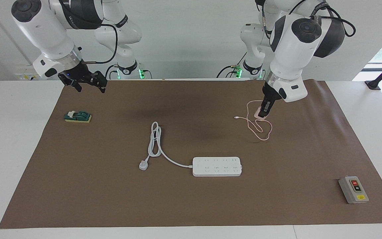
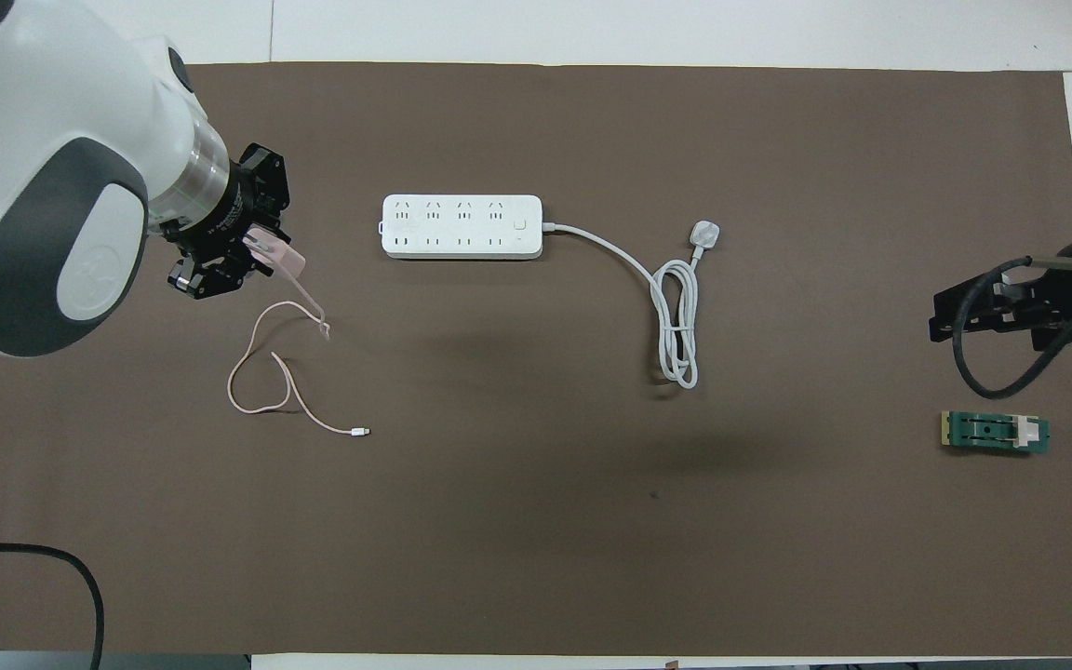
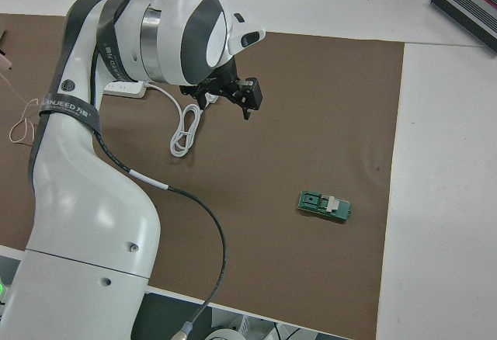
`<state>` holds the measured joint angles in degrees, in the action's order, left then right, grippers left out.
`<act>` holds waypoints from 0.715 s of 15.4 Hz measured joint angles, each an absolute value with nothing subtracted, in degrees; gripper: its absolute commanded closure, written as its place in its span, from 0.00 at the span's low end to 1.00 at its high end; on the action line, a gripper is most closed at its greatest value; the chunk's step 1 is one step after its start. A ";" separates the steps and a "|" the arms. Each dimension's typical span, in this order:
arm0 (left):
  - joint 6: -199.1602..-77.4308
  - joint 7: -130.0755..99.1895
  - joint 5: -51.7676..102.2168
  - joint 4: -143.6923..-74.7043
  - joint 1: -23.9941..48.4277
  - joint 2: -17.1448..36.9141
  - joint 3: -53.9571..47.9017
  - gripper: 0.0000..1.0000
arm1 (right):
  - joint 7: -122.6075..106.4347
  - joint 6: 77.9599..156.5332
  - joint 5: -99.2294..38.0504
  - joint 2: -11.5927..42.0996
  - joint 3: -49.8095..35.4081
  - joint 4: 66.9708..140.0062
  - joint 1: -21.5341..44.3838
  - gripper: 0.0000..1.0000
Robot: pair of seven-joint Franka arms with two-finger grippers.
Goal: Plug charger into power strip
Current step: 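Move the charger with the left gripper to the power strip's end socket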
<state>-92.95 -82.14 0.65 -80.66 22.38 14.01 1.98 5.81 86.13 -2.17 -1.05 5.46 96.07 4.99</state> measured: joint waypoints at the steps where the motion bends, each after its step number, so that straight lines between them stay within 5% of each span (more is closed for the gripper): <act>1: -94.21 -84.88 0.65 -80.67 22.97 14.74 1.99 1.00 | 5.81 86.13 -2.17 -0.83 5.43 95.92 4.99 0.00; 11: -104.72 -113.13 -4.61 -75.71 27.34 29.06 2.16 1.00 | 5.81 85.99 -2.17 -0.77 5.43 95.72 4.76 0.00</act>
<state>-104.72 -113.13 -4.61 -75.71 27.34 29.06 2.16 5.81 85.99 -2.17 -0.77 5.43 95.72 4.76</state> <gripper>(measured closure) 0.683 0.000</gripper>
